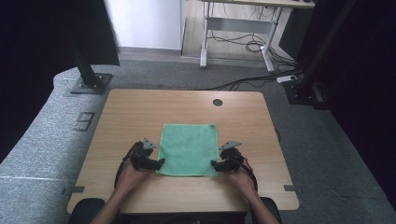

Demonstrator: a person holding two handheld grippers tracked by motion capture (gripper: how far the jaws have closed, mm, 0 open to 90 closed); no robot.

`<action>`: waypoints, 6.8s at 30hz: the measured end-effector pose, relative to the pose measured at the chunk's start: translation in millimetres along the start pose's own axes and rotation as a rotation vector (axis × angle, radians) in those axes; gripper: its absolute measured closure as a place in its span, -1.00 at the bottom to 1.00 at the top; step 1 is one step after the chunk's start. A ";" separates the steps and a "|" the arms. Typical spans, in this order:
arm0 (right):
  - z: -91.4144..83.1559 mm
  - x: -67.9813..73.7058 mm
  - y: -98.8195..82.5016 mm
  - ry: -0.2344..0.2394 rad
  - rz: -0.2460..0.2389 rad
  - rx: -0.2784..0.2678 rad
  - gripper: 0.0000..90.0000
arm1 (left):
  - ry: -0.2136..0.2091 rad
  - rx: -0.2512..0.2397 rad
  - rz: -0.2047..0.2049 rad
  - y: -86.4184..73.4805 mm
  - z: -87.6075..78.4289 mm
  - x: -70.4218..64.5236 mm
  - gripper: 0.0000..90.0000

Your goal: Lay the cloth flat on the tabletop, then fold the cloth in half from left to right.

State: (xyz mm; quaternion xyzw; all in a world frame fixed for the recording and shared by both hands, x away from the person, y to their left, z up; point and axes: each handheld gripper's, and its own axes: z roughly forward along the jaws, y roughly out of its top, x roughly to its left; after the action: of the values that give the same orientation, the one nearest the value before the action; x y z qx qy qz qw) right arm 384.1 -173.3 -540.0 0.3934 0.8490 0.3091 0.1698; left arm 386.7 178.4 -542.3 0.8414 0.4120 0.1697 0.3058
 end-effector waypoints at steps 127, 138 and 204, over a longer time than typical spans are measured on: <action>-1.8 -32.8 -17.6 -0.086 0.095 -0.031 -0.94 | 0.013 0.008 0.039 15.1 14.7 2.8 -0.98; -9.9 -57.4 -33.9 -0.098 0.182 -0.037 -0.96 | -0.049 0.015 0.084 12.2 7.6 -19.8 -0.97; -16.2 -22.9 -12.5 0.069 0.090 -0.093 -0.93 | 0.066 -0.011 -0.151 62.1 65.6 79.9 -1.00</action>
State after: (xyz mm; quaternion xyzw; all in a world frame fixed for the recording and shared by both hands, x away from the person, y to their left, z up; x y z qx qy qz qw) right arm 382.9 -203.6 -535.0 0.4122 0.8205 0.3689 0.1445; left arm 506.7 188.1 -548.5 0.8002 0.4831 0.1762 0.3087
